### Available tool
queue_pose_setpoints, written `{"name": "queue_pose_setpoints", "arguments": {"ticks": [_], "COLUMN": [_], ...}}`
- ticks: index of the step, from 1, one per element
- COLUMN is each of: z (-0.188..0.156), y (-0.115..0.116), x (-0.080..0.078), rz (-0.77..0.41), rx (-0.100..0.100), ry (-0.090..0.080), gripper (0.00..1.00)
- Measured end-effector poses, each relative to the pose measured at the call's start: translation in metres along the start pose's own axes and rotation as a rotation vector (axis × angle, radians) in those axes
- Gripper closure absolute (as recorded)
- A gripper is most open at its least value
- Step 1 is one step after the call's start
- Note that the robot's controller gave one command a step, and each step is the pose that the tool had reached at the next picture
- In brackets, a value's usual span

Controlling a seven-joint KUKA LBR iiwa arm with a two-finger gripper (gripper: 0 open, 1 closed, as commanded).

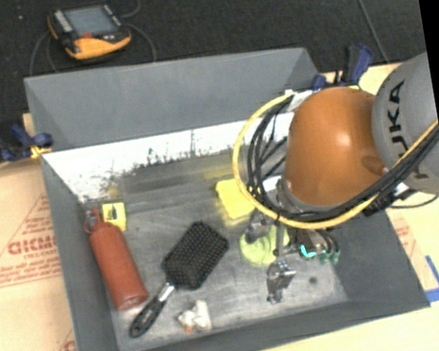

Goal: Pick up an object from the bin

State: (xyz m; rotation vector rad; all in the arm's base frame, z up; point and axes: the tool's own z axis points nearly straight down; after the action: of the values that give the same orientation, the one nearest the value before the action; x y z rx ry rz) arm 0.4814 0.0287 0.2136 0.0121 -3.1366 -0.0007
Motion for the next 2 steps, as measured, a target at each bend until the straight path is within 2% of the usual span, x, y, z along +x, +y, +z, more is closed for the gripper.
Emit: {"name": "queue_pose_setpoints", "arguments": {"ticks": [1, 2], "z": [-0.004, 0.072], "y": [0.0, 0.041], "x": [-0.002, -0.014], "rz": [0.001, -0.096], "rx": [0.0, 0.001], "ry": [-0.008, -0.013], "gripper": [0.0, 0.0]}}
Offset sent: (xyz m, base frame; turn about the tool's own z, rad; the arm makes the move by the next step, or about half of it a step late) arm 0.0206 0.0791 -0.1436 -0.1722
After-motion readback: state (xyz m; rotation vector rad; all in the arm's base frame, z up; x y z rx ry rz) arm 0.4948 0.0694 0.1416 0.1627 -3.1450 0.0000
